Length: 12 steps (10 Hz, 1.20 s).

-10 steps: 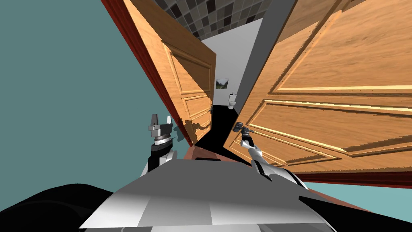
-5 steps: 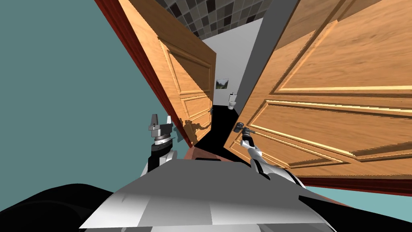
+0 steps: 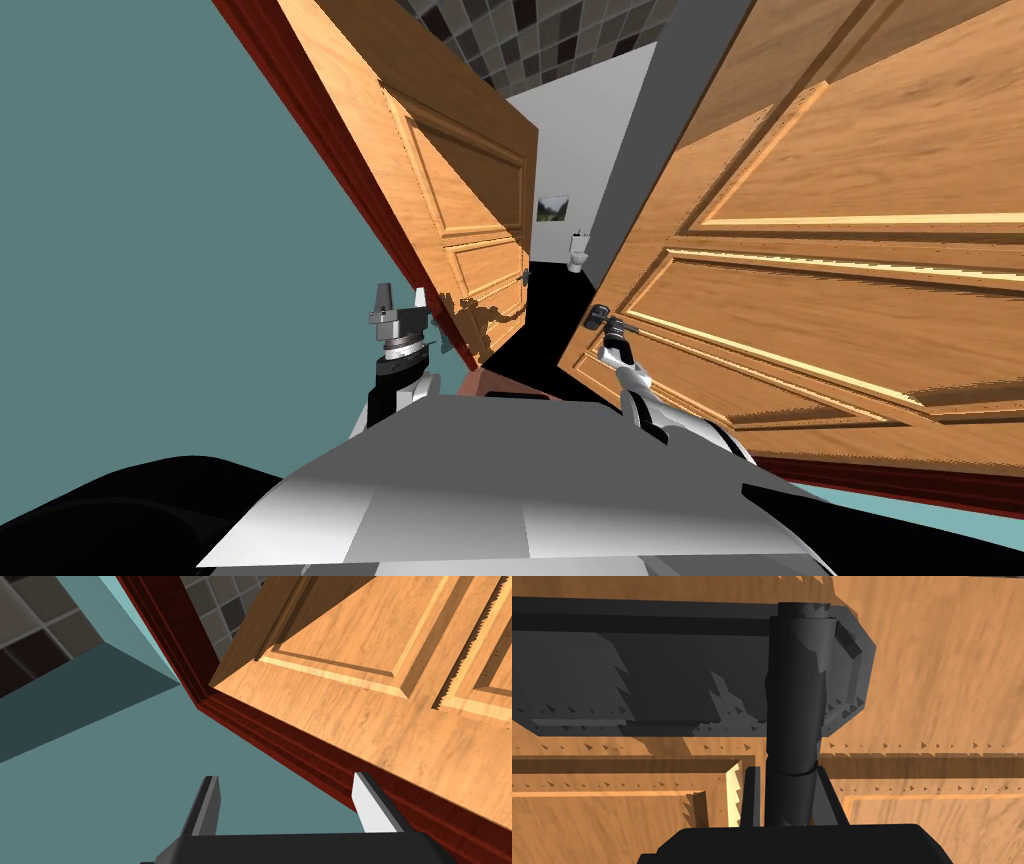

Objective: Push the door open

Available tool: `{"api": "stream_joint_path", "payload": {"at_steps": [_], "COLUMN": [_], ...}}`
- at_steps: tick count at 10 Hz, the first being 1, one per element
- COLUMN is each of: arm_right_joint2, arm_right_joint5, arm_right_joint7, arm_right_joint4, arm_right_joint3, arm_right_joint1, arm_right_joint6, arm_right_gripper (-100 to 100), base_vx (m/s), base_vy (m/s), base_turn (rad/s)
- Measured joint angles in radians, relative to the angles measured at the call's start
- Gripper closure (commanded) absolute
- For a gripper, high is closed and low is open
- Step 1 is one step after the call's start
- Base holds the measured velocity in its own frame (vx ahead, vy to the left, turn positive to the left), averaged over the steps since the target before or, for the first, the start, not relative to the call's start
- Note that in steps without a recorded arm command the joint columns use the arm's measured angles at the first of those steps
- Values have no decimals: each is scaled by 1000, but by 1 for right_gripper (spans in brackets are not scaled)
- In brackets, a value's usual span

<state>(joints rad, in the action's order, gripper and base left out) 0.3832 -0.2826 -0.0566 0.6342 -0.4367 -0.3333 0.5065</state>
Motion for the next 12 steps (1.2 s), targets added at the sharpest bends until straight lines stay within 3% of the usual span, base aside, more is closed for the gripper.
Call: {"api": "stream_joint_path", "payload": {"at_steps": [2,4,6,7,9,12], "arm_right_joint2": [-14,7,-16,-26,-20,-22], "arm_right_joint5": [-2,3,-1,-1,0,2], "arm_right_joint7": [-23,-21,-48,-61,-74,-110], "arm_right_joint4": [32,-80,-8,3,-40,-102], "arm_right_joint3": [-35,-41,-64,-82,-109,-162], "arm_right_joint1": [14,-40,-16,-11,-35,-69], "arm_right_joint6": [-20,31,-6,-16,-8,26], "arm_right_gripper": [100,100,100,100,100,100], "base_vx": [77,47,39,84,105,117], "base_vy": [-11,-16,-8,-1,-20,-17], "base_turn": [-3,-1,8,-2,-9,-1]}}
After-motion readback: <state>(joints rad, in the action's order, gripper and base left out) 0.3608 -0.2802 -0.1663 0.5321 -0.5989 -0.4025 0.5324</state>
